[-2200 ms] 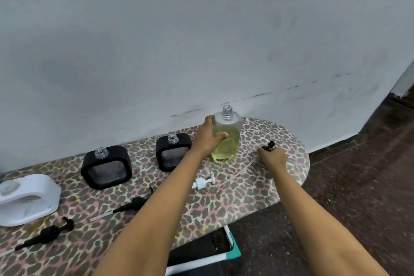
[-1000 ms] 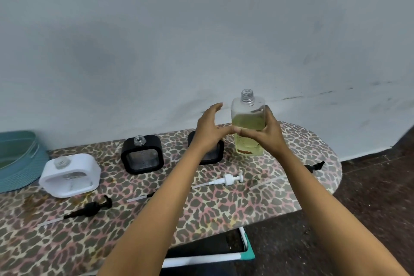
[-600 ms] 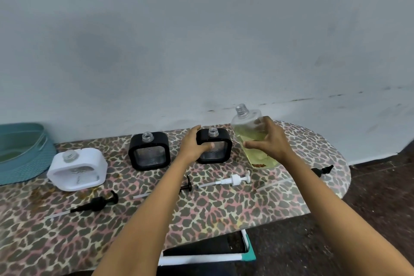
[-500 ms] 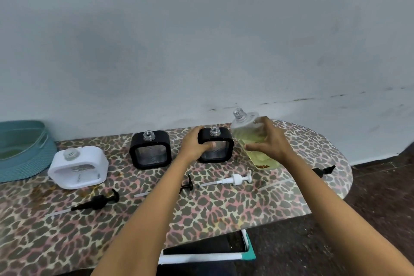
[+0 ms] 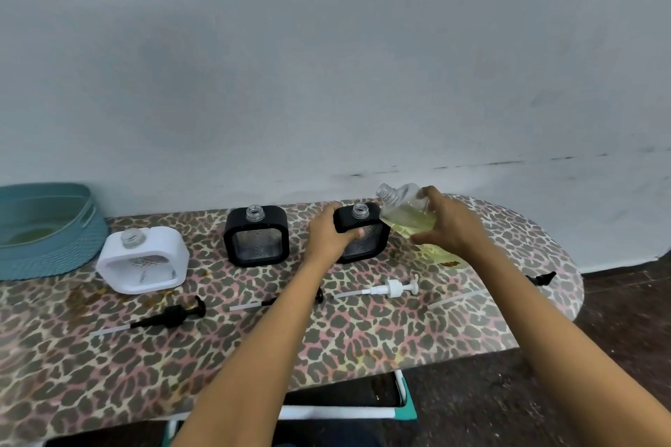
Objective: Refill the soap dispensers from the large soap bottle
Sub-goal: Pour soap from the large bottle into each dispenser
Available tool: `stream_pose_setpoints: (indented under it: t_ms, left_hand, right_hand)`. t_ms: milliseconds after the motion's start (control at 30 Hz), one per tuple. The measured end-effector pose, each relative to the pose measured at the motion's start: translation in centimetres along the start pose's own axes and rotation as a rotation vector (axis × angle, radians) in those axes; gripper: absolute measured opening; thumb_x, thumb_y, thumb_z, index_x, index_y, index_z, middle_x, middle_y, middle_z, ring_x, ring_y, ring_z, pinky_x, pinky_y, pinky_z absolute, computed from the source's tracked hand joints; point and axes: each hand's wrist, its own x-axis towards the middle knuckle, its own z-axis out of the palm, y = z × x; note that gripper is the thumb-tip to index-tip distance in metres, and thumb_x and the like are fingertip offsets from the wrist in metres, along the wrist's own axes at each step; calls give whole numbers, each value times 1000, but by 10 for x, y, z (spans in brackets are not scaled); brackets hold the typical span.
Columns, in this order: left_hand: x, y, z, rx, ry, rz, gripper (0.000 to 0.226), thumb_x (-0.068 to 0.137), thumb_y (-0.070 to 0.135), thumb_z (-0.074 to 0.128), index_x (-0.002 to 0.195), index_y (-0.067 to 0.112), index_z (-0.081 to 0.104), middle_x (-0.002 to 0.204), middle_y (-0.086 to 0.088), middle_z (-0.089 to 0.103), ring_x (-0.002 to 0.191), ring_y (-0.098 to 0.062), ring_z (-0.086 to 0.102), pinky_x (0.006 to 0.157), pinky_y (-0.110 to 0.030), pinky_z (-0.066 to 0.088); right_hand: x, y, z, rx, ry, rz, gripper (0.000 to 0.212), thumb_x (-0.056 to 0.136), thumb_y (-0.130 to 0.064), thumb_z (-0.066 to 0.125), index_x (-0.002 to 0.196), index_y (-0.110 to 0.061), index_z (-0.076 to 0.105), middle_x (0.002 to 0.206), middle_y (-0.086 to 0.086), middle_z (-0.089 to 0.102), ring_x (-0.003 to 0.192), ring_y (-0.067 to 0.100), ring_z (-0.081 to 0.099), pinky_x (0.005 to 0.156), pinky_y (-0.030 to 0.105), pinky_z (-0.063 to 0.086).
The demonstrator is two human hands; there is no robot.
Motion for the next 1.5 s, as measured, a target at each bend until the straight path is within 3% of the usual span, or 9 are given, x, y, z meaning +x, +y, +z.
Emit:
stream_pose_setpoints:
  t_ms: [300,833,1500]
  left_hand:
    - [-1,-1,2,19,12,-21,52,72,18,79,117,14,54,112,-4,61,96,-13,53,79,-24,42]
    - [-6,6,2,11,36,-29,50,71,13,79,115,11,55,110,-4,61,92,-11,51,76,-21,40]
    - [-3,7,2,19,32,-40,48,70,14,79,113,11,56,107,-5,62,93,-15,55,77,-24,43]
  right_hand:
    - [1,-6,-10,-122,-44,14,79,61,-42,85,123,-30,39,111,1,65,91,23,61,70,36,54]
    - [7,-14,-21,-222,-111,17,80,61,-41,85,126,-29,39,107,4,66,91,26,60,57,28,41]
    - [11,-25,-31,-359,-121,-3,81,63,-42,84,128,-28,38,110,4,65,90,28,62,61,30,42]
